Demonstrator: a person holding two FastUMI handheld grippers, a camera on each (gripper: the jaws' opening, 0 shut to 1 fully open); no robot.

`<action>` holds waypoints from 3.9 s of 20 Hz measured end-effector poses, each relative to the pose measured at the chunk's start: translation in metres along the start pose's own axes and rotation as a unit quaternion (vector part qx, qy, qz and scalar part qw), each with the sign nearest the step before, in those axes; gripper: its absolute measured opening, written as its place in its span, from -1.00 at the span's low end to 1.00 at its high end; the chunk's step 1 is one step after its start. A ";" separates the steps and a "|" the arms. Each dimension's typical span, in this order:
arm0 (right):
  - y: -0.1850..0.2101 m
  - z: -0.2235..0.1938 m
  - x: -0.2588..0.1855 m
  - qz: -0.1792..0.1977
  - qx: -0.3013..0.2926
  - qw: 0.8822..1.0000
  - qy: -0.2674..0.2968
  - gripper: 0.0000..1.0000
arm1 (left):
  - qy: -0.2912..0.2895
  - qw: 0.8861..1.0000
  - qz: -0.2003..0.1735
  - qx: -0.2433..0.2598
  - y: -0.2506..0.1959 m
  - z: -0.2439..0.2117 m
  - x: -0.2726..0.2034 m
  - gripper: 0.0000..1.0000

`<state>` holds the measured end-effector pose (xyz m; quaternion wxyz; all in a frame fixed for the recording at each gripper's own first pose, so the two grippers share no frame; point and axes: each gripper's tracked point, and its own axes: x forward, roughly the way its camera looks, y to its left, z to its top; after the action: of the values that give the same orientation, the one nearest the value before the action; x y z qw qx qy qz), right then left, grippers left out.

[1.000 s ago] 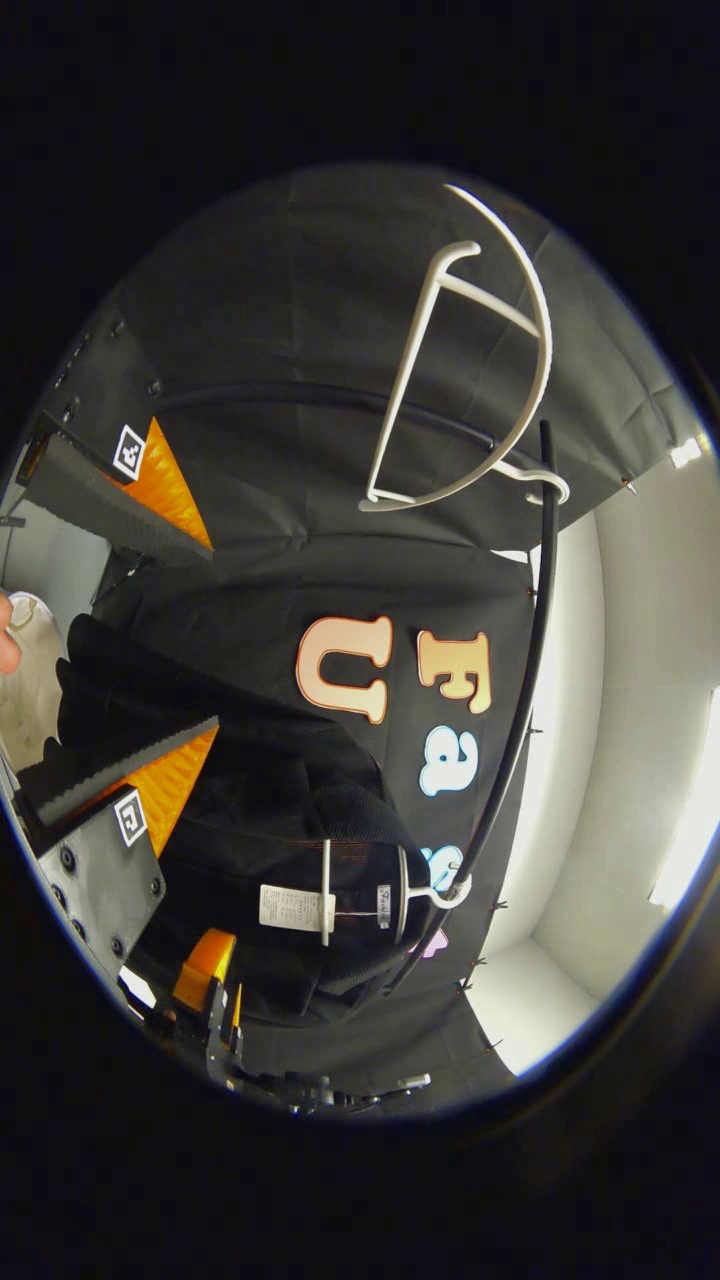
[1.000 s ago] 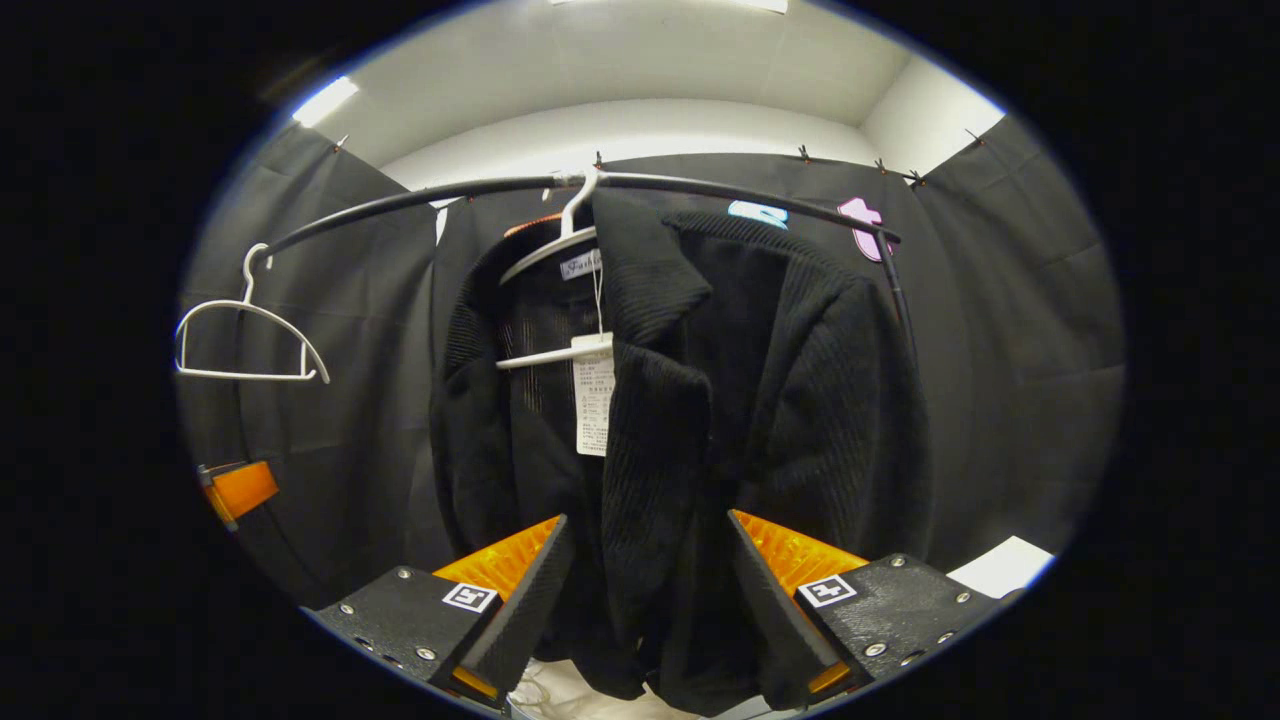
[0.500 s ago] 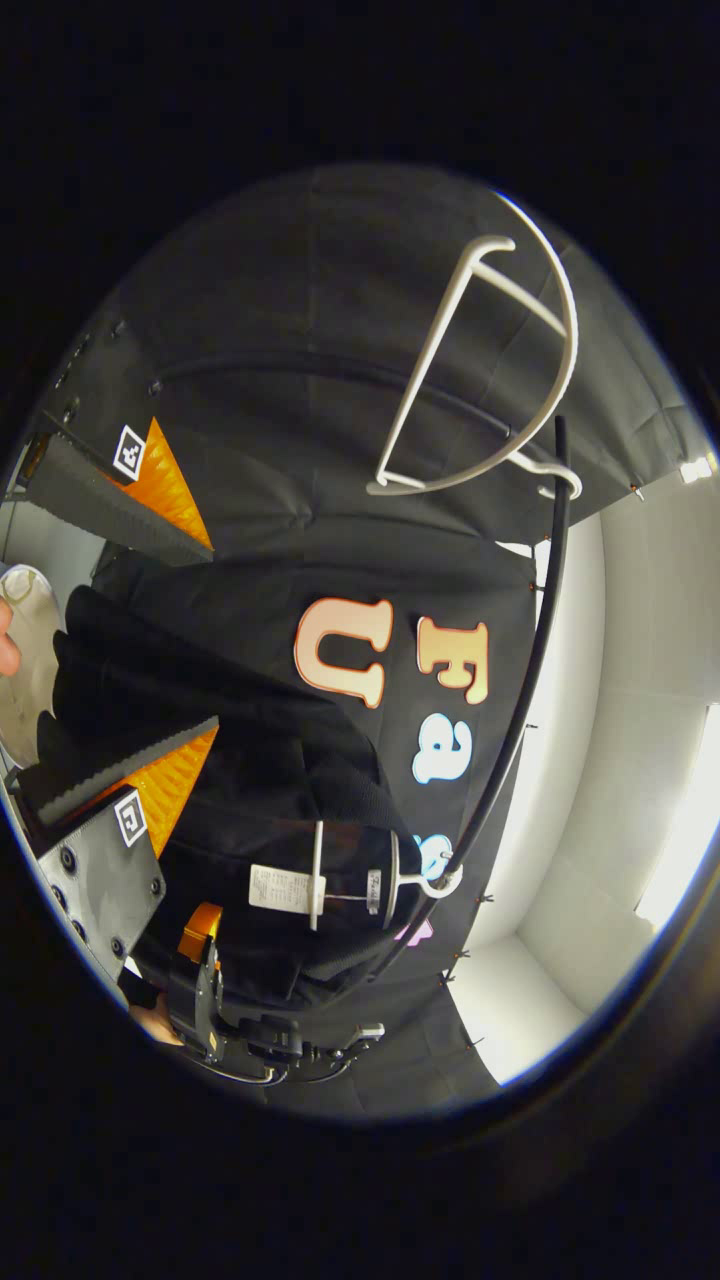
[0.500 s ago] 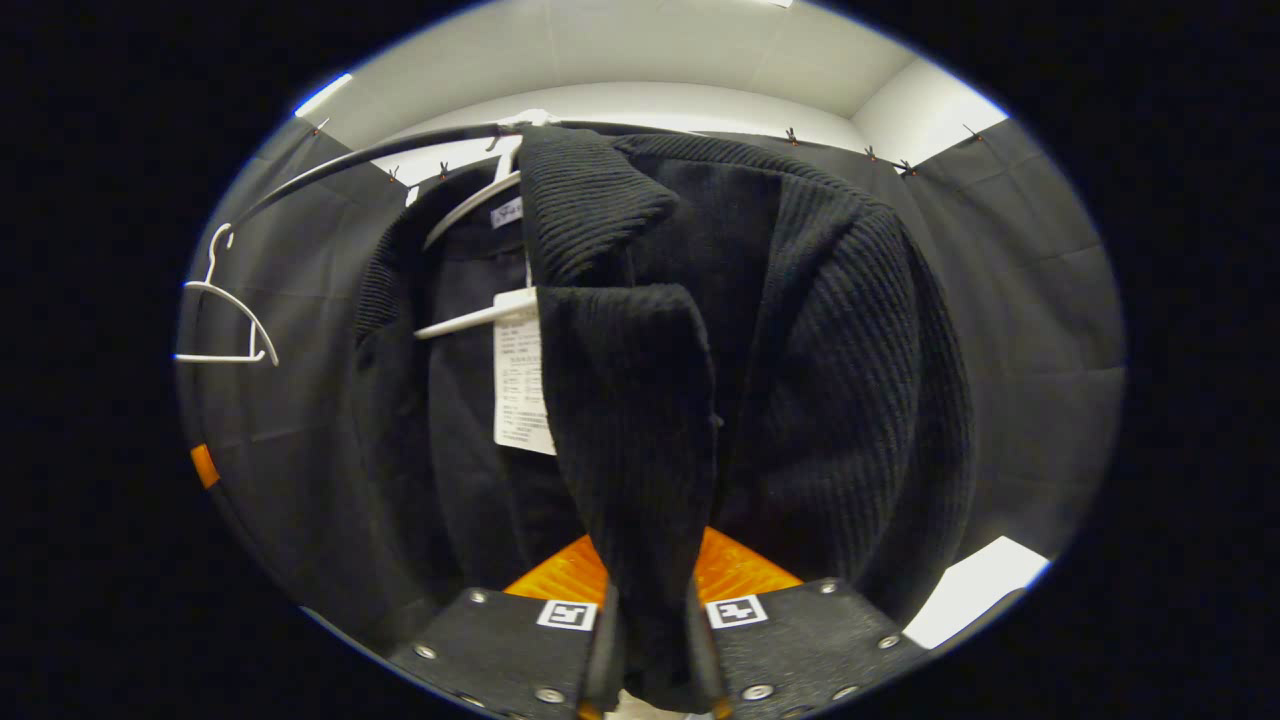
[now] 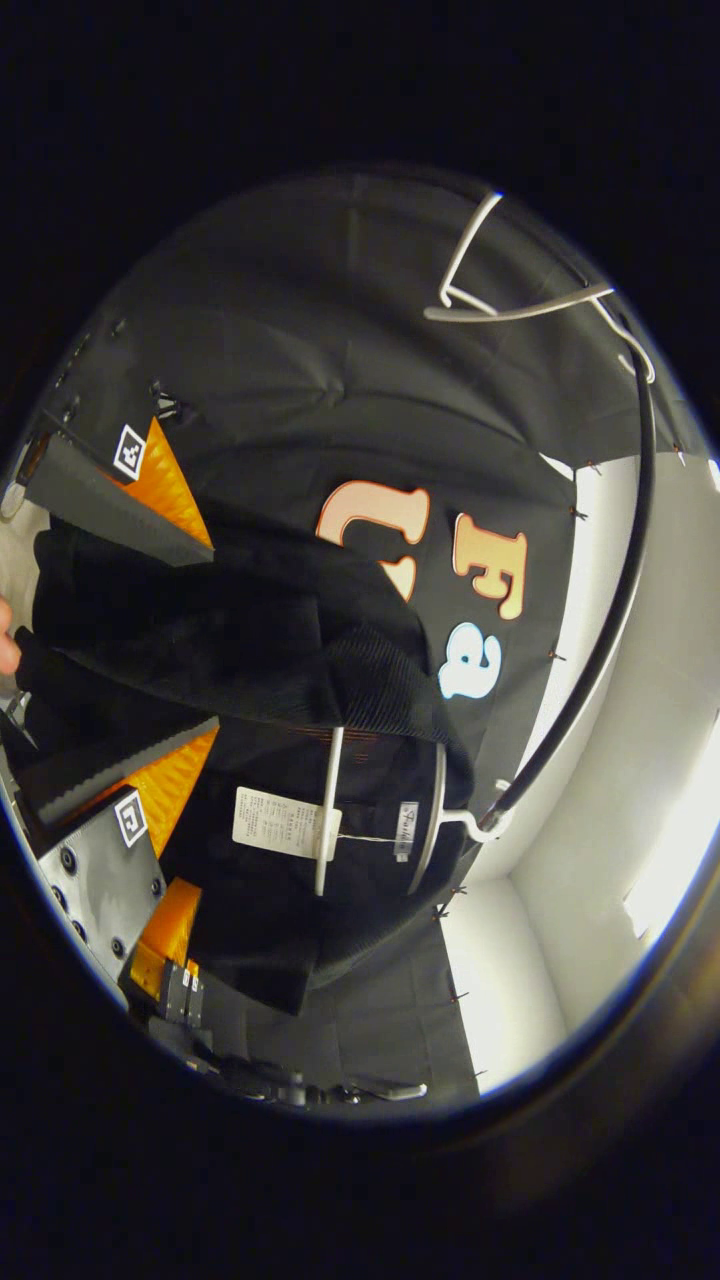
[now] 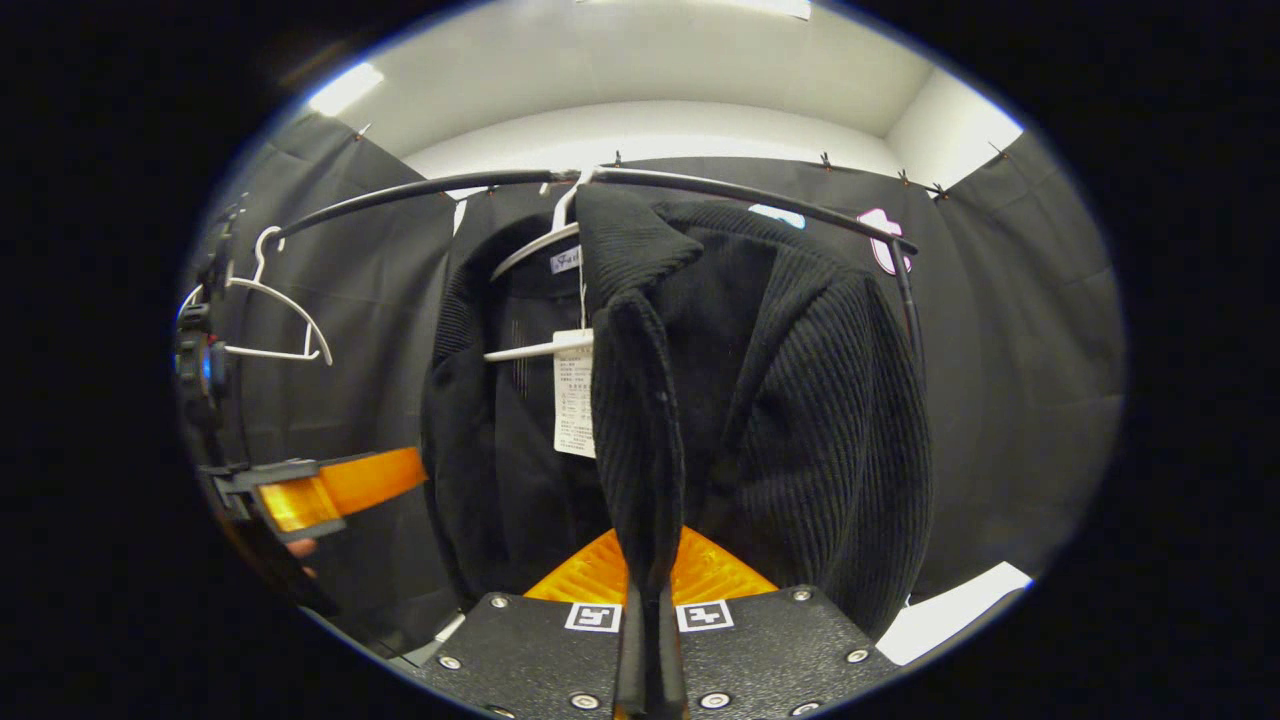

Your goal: Grasp the clothes on the hanger with both hands and then place them into the laundry hamper below.

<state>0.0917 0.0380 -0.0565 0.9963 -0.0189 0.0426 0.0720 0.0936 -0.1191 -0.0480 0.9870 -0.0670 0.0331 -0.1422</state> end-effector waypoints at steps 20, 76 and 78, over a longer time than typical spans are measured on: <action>-0.019 0.004 -0.012 -0.019 0.001 1.000 -0.020 -0.85 | -0.059 0.981 0.112 0.147 0.058 0.014 0.058 -0.59; -0.151 0.082 0.057 -0.100 -0.063 0.992 -0.047 -0.93 | -0.139 0.949 0.184 0.215 0.122 0.160 0.101 -0.79; -0.149 0.068 0.058 -0.097 -0.055 0.993 -0.038 -0.93 | -0.117 0.952 0.187 0.212 0.130 0.148 0.107 -0.79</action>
<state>0.1757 -0.0978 0.0109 0.9969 -0.0749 -0.0011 -0.0225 0.2446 -0.0080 0.0747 0.9844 0.1352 -0.1015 0.0496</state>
